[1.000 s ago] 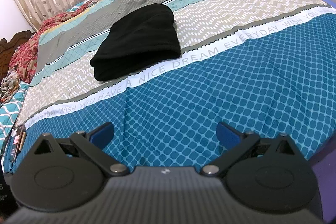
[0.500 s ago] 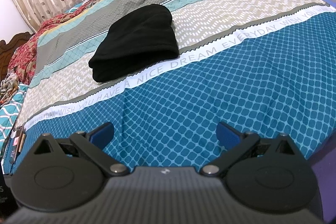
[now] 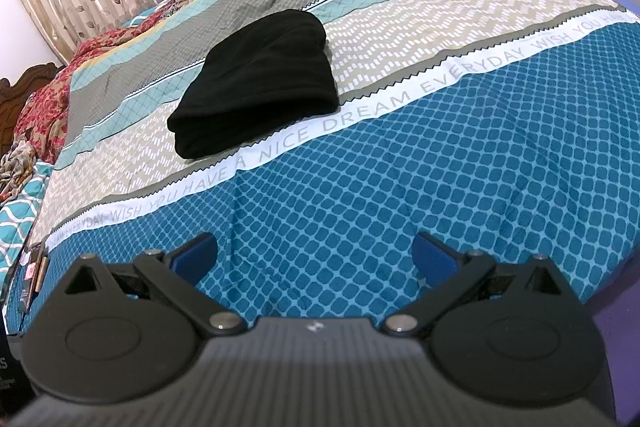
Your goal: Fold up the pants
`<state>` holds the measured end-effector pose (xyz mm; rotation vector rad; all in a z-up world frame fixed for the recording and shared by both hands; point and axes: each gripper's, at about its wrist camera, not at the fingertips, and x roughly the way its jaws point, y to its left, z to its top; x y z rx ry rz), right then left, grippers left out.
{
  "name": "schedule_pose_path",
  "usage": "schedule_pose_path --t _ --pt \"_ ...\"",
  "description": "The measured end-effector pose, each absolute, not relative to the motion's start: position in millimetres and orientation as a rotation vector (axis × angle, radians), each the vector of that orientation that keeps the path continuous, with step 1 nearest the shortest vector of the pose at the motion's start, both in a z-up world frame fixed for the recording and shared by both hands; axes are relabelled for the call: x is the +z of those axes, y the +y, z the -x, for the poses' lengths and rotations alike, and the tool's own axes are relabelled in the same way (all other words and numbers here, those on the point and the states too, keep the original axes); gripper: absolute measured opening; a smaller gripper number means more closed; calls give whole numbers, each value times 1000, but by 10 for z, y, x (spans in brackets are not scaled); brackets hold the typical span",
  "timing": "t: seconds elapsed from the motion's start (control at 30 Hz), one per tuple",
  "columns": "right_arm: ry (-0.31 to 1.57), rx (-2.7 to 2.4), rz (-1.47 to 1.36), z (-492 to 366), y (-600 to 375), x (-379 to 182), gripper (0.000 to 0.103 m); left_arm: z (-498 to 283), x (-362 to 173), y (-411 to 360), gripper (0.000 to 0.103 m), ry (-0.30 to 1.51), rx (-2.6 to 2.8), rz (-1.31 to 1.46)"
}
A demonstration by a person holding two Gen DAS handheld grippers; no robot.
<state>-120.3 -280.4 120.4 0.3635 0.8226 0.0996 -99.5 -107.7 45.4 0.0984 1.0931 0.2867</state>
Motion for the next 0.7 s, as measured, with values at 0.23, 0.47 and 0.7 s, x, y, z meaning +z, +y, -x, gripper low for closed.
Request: schedule_pose_path --t 0.23,0.47,0.7 --pt "821 96 -365 1202 -2808 1208 103 993 455 -1077 103 1093 285 -98" --pt "819 94 -364 1203 -2802 1209 103 1005 456 -1075 103 1092 280 -104" --pt "819 95 -363 1200 -2804 1210 103 1009 479 -1077 103 1090 266 -114"
